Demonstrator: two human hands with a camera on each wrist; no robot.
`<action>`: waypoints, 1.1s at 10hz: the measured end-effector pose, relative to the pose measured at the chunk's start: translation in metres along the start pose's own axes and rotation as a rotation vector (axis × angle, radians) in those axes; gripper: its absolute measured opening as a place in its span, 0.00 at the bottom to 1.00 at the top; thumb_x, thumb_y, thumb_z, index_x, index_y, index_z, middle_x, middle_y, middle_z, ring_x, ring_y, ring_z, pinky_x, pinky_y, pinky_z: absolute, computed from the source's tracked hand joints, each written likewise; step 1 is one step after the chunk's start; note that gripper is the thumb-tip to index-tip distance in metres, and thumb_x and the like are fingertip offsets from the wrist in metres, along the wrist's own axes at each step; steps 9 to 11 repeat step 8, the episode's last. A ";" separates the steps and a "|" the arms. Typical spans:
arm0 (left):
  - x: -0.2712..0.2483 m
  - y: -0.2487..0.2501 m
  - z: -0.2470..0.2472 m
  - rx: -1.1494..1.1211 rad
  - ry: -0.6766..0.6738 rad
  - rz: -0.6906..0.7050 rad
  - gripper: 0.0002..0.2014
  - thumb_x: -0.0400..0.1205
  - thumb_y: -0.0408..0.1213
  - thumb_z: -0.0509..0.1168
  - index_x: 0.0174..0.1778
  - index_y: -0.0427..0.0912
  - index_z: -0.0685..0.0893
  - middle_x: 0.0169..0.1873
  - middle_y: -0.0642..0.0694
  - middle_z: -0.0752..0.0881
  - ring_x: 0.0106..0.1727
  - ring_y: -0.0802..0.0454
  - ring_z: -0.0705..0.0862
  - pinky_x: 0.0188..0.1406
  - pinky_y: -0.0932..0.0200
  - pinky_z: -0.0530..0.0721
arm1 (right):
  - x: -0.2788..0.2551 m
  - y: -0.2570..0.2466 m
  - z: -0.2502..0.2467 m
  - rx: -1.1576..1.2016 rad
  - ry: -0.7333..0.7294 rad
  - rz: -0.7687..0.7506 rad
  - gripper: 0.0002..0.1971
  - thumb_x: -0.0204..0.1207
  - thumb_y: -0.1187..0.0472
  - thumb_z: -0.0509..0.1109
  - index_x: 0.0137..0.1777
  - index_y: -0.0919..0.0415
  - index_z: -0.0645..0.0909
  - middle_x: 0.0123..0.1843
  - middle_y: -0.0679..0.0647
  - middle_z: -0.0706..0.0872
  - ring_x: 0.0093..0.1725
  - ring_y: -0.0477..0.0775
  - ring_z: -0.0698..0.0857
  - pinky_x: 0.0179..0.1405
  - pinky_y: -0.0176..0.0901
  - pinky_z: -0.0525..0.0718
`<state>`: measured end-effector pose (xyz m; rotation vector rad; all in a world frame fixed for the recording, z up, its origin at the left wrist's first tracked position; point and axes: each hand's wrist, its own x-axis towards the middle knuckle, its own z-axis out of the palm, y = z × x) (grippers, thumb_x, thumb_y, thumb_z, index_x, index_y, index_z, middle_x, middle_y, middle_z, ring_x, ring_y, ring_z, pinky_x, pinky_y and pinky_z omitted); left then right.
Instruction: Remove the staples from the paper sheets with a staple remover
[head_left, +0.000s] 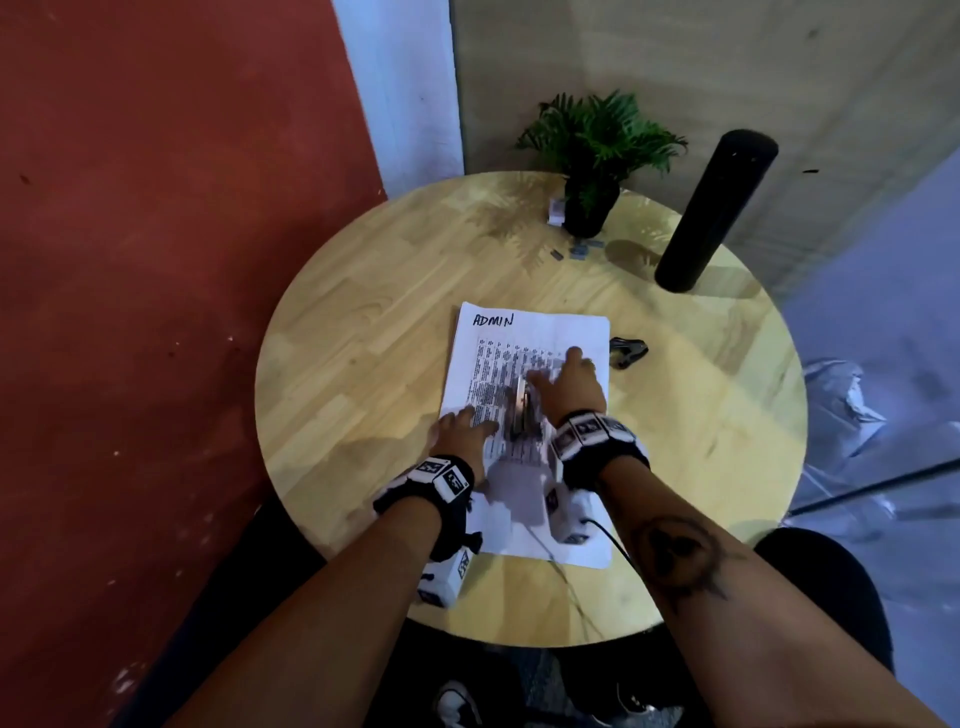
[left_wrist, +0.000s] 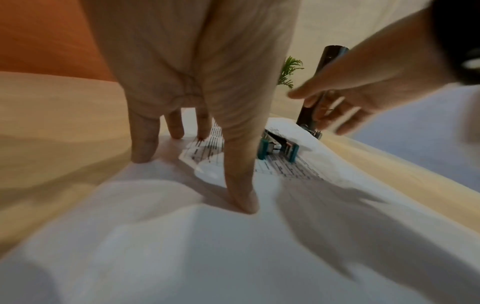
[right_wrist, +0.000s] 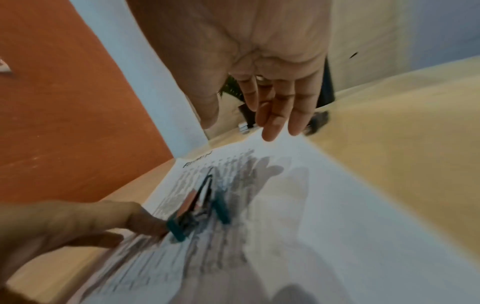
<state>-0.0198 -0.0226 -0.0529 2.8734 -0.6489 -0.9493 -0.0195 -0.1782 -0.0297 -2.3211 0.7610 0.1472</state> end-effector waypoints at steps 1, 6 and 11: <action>0.000 -0.001 -0.005 0.028 -0.029 0.005 0.47 0.69 0.45 0.79 0.81 0.51 0.61 0.82 0.40 0.52 0.81 0.35 0.52 0.80 0.44 0.56 | -0.031 0.037 -0.026 -0.094 -0.005 0.008 0.25 0.80 0.52 0.64 0.71 0.66 0.67 0.69 0.66 0.74 0.66 0.66 0.77 0.58 0.53 0.75; -0.115 -0.026 0.065 -0.273 0.019 -0.090 0.35 0.83 0.47 0.64 0.83 0.44 0.57 0.82 0.39 0.54 0.82 0.45 0.58 0.76 0.58 0.61 | -0.152 0.088 -0.003 -0.516 -0.433 -0.039 0.20 0.79 0.54 0.64 0.68 0.61 0.77 0.68 0.61 0.79 0.67 0.60 0.78 0.62 0.45 0.76; -0.090 -0.043 0.049 -0.270 0.057 -0.146 0.28 0.83 0.47 0.63 0.79 0.44 0.67 0.78 0.41 0.67 0.77 0.50 0.69 0.70 0.66 0.65 | -0.098 0.110 -0.040 -0.613 -0.384 -0.092 0.22 0.80 0.50 0.57 0.68 0.59 0.75 0.69 0.60 0.79 0.68 0.58 0.79 0.64 0.45 0.77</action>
